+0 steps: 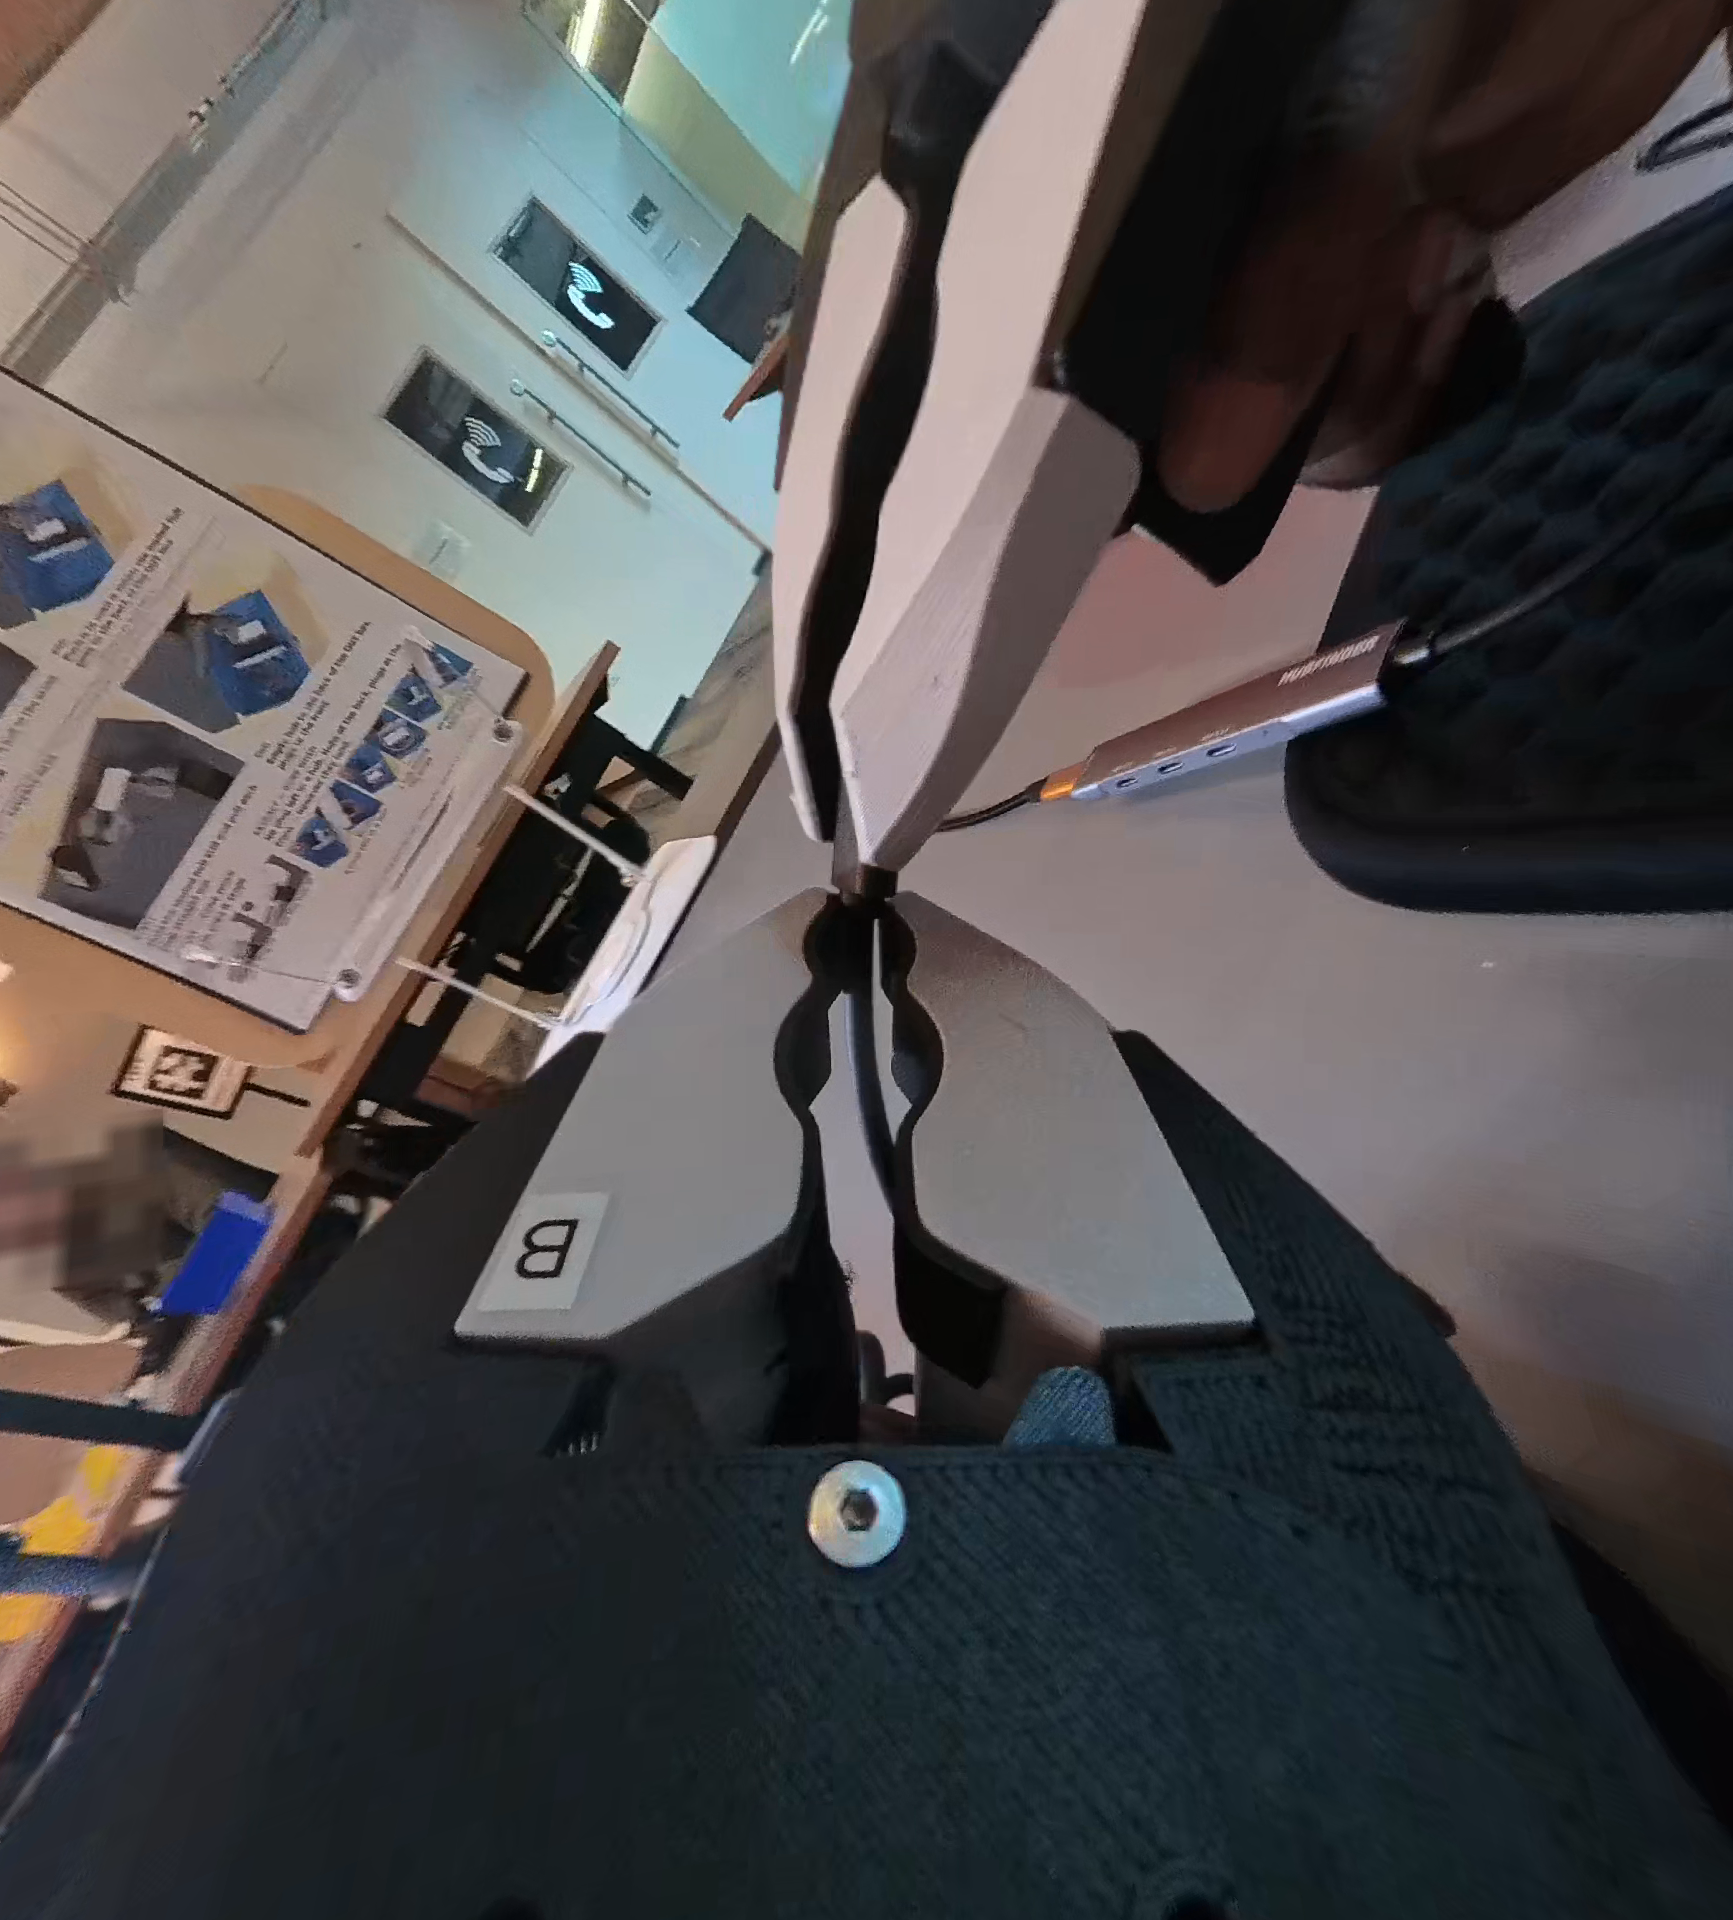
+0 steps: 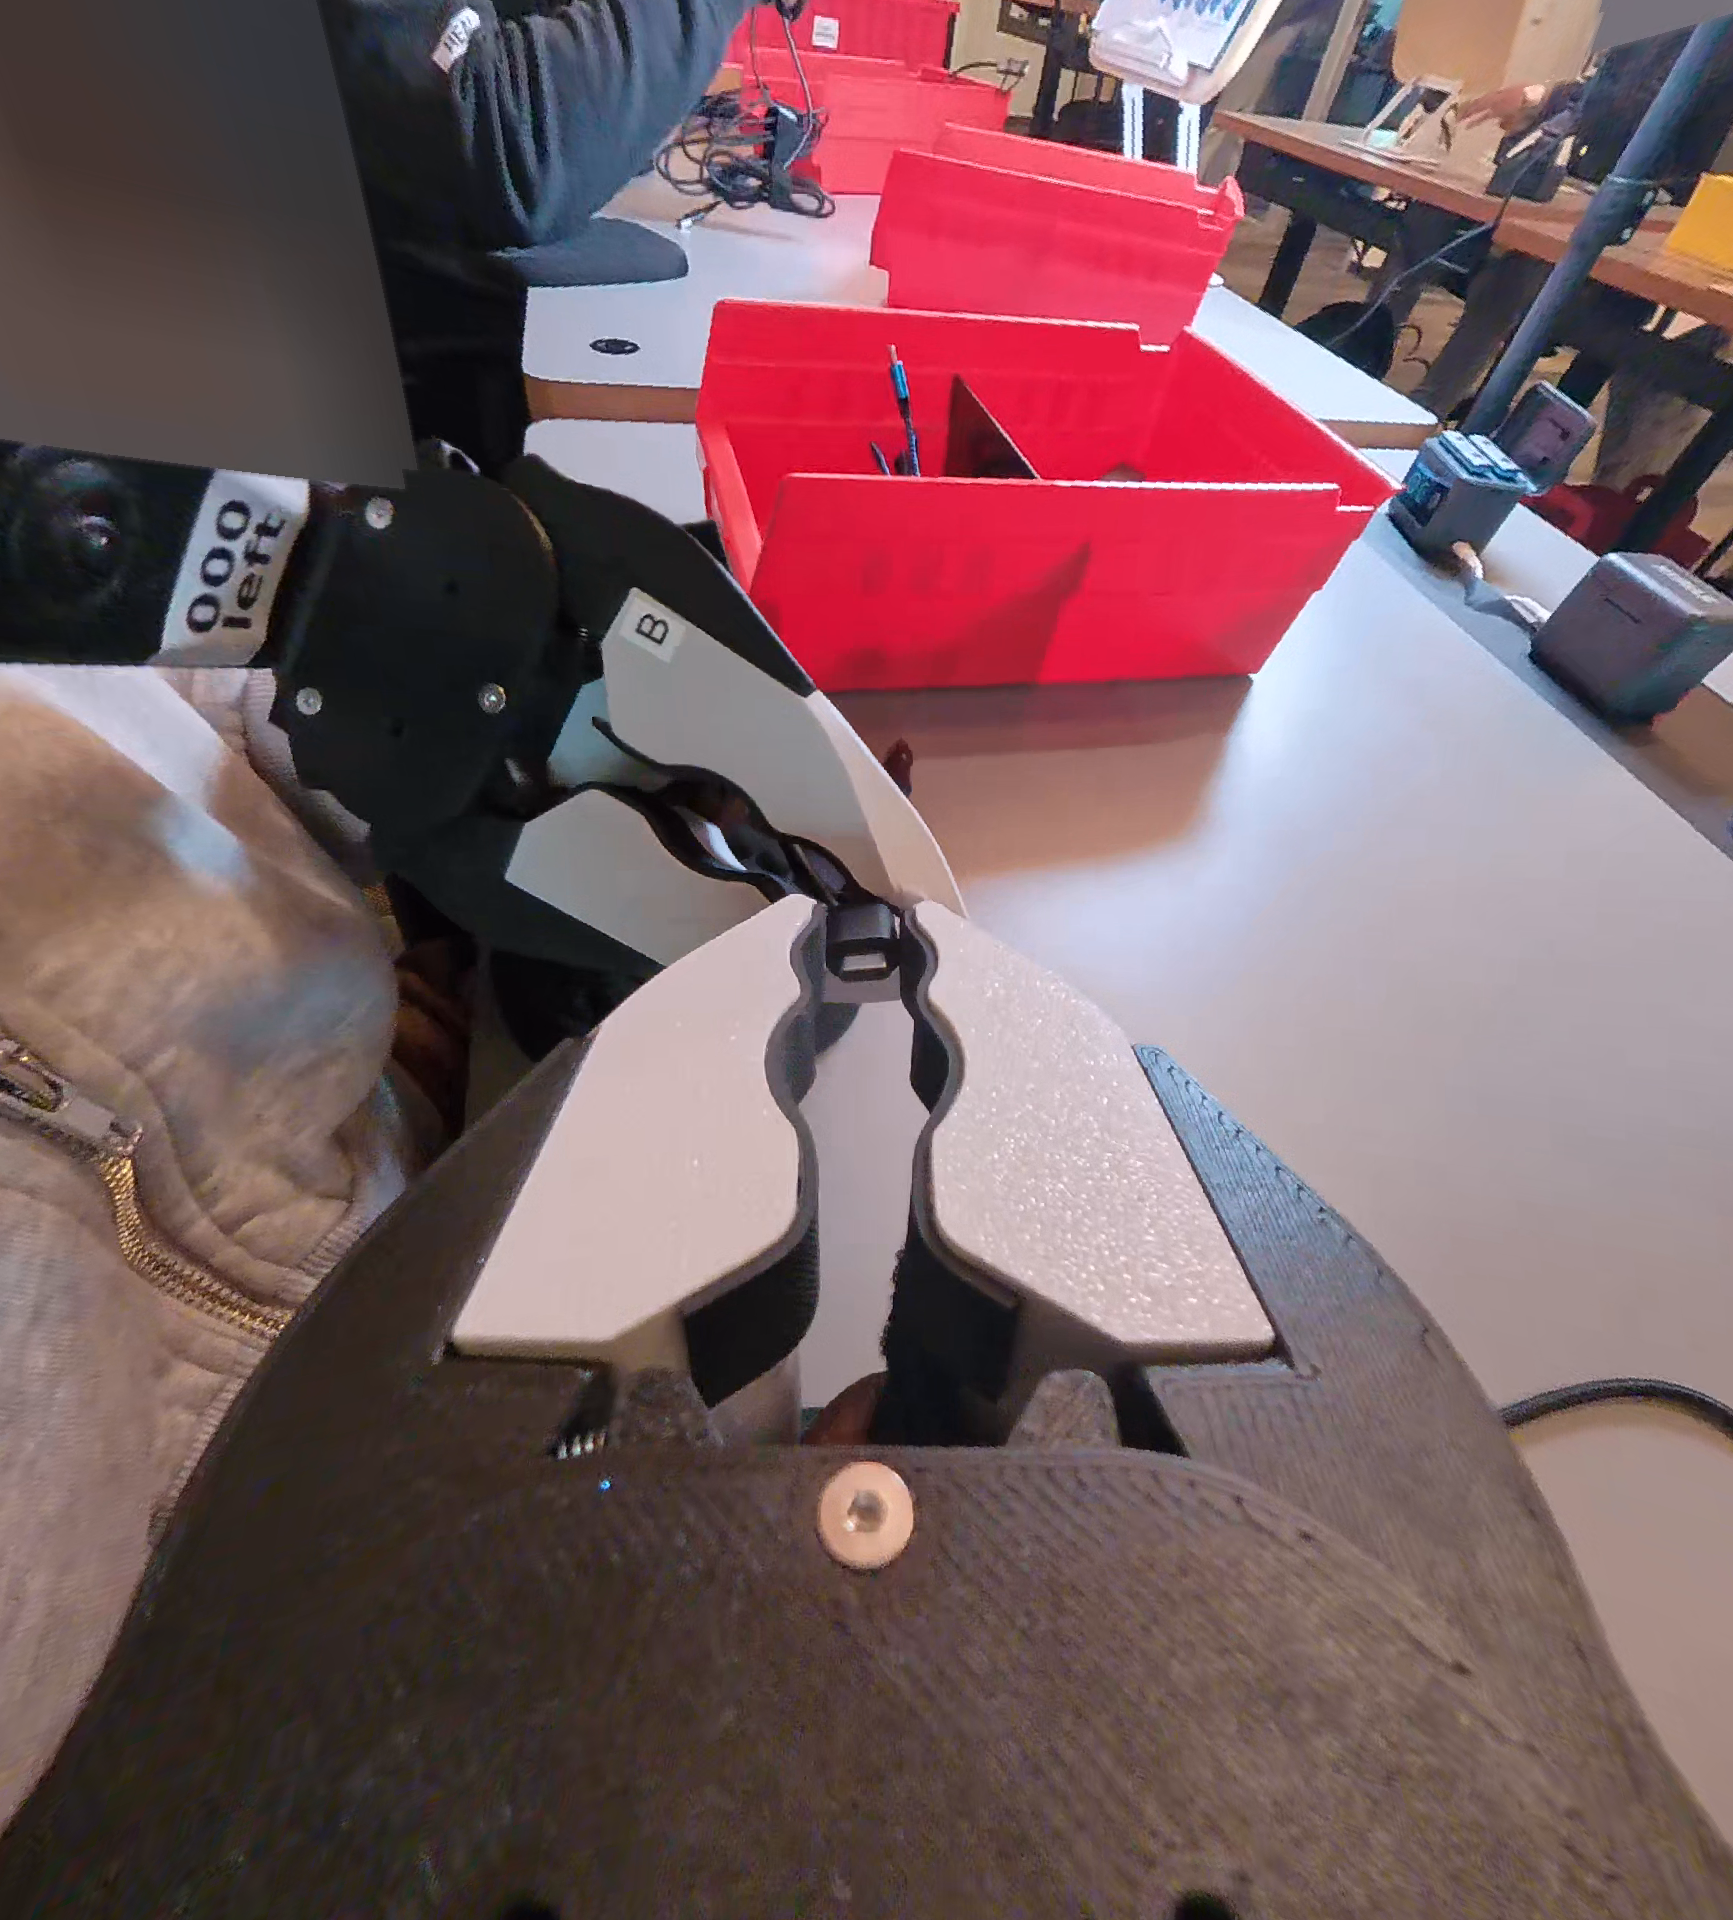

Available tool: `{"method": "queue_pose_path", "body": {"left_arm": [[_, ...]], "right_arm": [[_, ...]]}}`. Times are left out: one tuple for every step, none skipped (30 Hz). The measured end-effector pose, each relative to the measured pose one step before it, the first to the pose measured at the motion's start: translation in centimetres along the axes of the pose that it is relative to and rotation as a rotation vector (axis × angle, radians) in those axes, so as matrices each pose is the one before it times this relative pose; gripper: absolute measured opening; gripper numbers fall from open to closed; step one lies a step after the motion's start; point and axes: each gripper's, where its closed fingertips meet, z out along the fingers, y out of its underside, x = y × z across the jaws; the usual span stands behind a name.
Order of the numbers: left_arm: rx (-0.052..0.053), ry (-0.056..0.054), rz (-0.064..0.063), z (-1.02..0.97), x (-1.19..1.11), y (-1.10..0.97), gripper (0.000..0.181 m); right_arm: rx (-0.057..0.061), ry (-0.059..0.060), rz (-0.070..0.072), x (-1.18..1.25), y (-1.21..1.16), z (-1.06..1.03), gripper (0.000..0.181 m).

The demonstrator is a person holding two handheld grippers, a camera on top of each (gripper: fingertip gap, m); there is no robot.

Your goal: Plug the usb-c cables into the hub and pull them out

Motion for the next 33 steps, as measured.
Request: {"method": "queue_pose_path", "body": {"left_arm": [[0.0021, 0.0117, -0.0133, 0.034, 0.099, -0.080, 0.006], [-0.0028, 0.0009, 0.0081, 0.066, 0.050, -0.031, 0.006], [-0.0126, -0.0101, 0.0216, 0.072, -0.055, 0.089, 0.006], [-0.0127, -0.0097, 0.0222, 0.056, -0.054, 0.132, 0.006], [-0.0039, 0.0040, 0.0106, 0.026, 0.100, 0.044, 0.006], [-0.0003, 0.0044, 0.0001, -0.024, 0.059, -0.026, 0.006], [0.0012, 0.0023, 0.0018, -0.048, -0.006, -0.035, 0.006], [0.0009, 0.0060, 0.0043, -0.048, 0.031, -0.025, 0.006], [0.0002, 0.0052, -0.0011, -0.020, 0.047, 0.006, 0.006], [0.0013, 0.0051, -0.0093, 0.016, 0.078, 0.001, 0.006], [0.0036, 0.0029, -0.0151, 0.021, 0.046, -0.037, 0.006], [0.0081, 0.0074, -0.0192, -0.008, 0.037, -0.107, 0.006], [0.0202, 0.0231, -0.0362, -0.069, 0.095, -0.258, 0.007], [0.0370, 0.0338, -0.0697, -0.245, -0.047, -0.479, 0.011], [0.0662, 0.0480, -0.0920, -0.581, -0.224, -0.853, 0.018], [0.0865, 0.0652, -0.1111, -0.961, -0.316, -1.257, 0.028], [0.1031, 0.0709, -0.1274, -1.192, -0.407, -1.728, 0.034], [0.1087, 0.0718, -0.1246, -1.254, -0.335, -2.054, 0.040], [0.1001, 0.0670, -0.1055, -1.088, -0.165, -2.093, 0.048], [0.0722, 0.0650, -0.0744, -0.710, 0.143, -1.726, 0.058], [0.0294, 0.0506, -0.0413, -0.188, 0.252, -0.994, 0.066], [-0.0199, 0.0359, -0.0051, 0.344, 0.300, -0.056, 0.072], [-0.0496, 0.0259, 0.0223, 0.792, 0.346, 0.691, 0.072], [-0.0638, 0.0156, 0.0287, 1.101, 0.287, 1.178, 0.070], [-0.0714, -0.0011, 0.0238, 1.200, -0.011, 1.420, 0.064], [-0.0612, -0.0132, 0.0230, 1.088, -0.247, 1.349, 0.059], [-0.0342, -0.0165, 0.0173, 0.814, -0.331, 0.985, 0.051], [-0.0118, -0.0013, -0.0004, 0.594, -0.144, 0.623, 0.044], [0.0086, 0.0322, -0.0197, 0.423, 0.337, 0.264, 0.040], [0.0237, 0.0204, -0.0299, 0.275, 0.162, 0.050, 0.038], [0.0285, -0.0105, -0.0269, 0.174, -0.252, -0.005, 0.035], [0.0292, -0.0112, -0.0199, 0.127, -0.214, -0.008, 0.033], [0.0245, -0.0094, -0.0124, 0.108, -0.125, 0.048, 0.032]], "right_arm": [[0.0008, -0.0029, 0.0019, -0.002, 0.004, -0.087, 0.013], [-0.0017, 0.0036, 0.0028, 0.059, 0.024, -0.070, 0.013], [-0.0091, 0.0123, 0.0009, 0.162, 0.093, -0.052, 0.014], [-0.0153, 0.0038, -0.0078, -0.004, 0.180, -0.032, 0.013], [-0.0094, 0.0020, -0.0153, -0.037, 0.106, -0.023, 0.013], [0.0030, 0.0032, -0.0144, -0.044, -0.031, -0.014, 0.013], [0.0050, -0.0014, -0.0050, -0.055, -0.024, -0.018, 0.013], [0.0007, -0.0063, 0.0023, -0.045, 0.040, -0.020, 0.013], [-0.0009, -0.0059, 0.0018, -0.021, 0.055, -0.009, 0.013], [0.0002, -0.0017, -0.0075, -0.001, 0.036, -0.001, 0.012], [0.0039, 0.0022, -0.0148, -0.008, -0.029, -0.034, 0.012], [0.0056, -0.0026, -0.0177, -0.065, -0.076, -0.088, 0.012], [0.0128, -0.0096, -0.0216, -0.125, -0.204, -0.189, 0.012], [0.0156, -0.0055, -0.0253, -0.029, -0.271, -0.345, 0.012], [0.0117, -0.0014, -0.0265, 0.093, -0.268, -0.546, 0.012], [0.0125, -0.0080, -0.0228, 0.064, -0.303, -0.727, 0.012], [0.0199, -0.0172, -0.0175, -0.046, -0.409, -0.840, 0.012], [0.0253, -0.0216, -0.0084, -0.096, -0.501, -0.817, 0.012], [0.0213, -0.0218, 0.0007, -0.067, -0.433, -0.677, 0.012], [0.0159, -0.0196, -0.0016, -0.031, -0.306, -0.488, 0.012], [0.0168, -0.0154, -0.0058, 0.009, -0.224, -0.283, 0.012], [0.0213, -0.0146, 0.0012, 0.044, -0.193, -0.119, 0.012], [0.0246, -0.0145, 0.0114, 0.057, -0.158, 0.006, 0.012], [0.0245, -0.0155, 0.0110, 0.018, -0.056, 0.048, 0.012], [0.0213, -0.0116, 0.0068, 0.037, 0.024, 0.045, 0.012], [0.0164, -0.0046, 0.0069, 0.089, 0.076, 0.003, 0.012], [0.0156, -0.0027, 0.0084, 0.085, 0.032, -0.043, 0.012], [0.0213, -0.0034, 0.0070, 0.015, -0.106, -0.080, 0.012], [0.0255, -0.0046, 0.0093, -0.022, -0.194, -0.108, 0.012], [0.0254, -0.0069, 0.0130, -0.051, -0.177, -0.103, 0.012], [0.0187, -0.0054, 0.0142, -0.052, -0.063, -0.061, 0.012], [0.0087, -0.0005, 0.0124, 0.015, 0.119, -0.003, 0.012], [-0.0015, 0.0011, 0.0096, 0.008, 0.301, 0.047, 0.012]]}}
